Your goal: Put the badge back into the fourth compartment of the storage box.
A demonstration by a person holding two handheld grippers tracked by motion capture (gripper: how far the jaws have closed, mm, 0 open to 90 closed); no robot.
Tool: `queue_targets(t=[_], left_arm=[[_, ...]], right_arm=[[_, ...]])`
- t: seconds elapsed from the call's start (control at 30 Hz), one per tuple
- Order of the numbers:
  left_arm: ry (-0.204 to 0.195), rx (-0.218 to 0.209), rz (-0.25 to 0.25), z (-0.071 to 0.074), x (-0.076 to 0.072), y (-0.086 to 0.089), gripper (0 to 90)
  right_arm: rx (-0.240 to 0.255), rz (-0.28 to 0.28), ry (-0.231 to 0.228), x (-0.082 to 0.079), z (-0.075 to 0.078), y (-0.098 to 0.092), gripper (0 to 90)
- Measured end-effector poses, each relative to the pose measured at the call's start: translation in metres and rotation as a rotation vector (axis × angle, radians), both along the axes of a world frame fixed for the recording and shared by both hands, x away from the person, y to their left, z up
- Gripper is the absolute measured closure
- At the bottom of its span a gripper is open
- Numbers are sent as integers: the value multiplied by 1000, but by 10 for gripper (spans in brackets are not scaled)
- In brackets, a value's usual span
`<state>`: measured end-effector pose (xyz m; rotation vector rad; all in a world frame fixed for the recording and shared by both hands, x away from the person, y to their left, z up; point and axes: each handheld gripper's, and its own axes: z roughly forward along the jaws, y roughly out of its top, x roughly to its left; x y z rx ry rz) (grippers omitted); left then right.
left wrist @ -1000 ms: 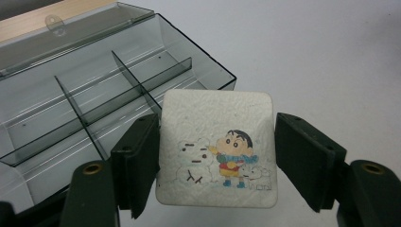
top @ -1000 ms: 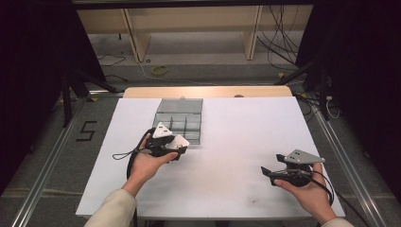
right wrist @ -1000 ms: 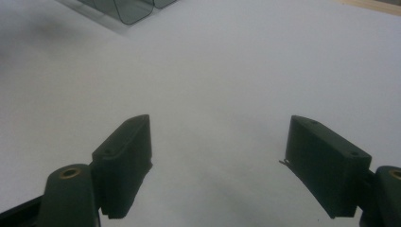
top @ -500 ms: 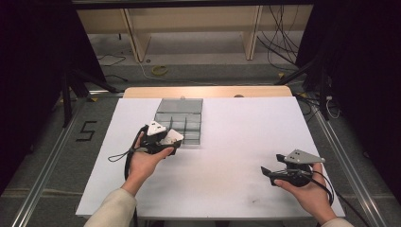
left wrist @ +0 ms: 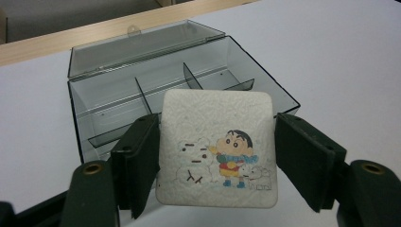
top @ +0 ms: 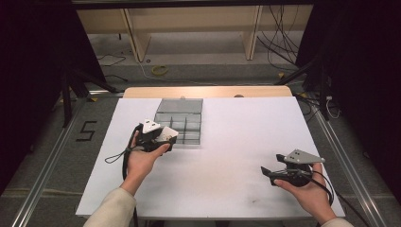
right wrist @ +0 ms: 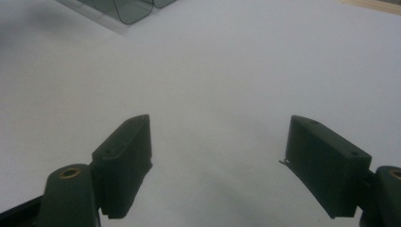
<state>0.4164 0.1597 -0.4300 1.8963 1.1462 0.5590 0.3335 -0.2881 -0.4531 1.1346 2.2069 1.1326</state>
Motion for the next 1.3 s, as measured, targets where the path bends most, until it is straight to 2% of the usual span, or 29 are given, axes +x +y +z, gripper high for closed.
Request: queue_targets(t=[0.77,1.03,1.3], left_arm=[[13,-23,100,0,13,12,329],[21,-8,125,-2,18,16,329],[33,-14,149,-4,24,19,328]], right_arm=[[1,-2,6,0,-1,0,242],[-1,0,5,1,-1,1,241],[-1,2,4,1,-1,2,241]])
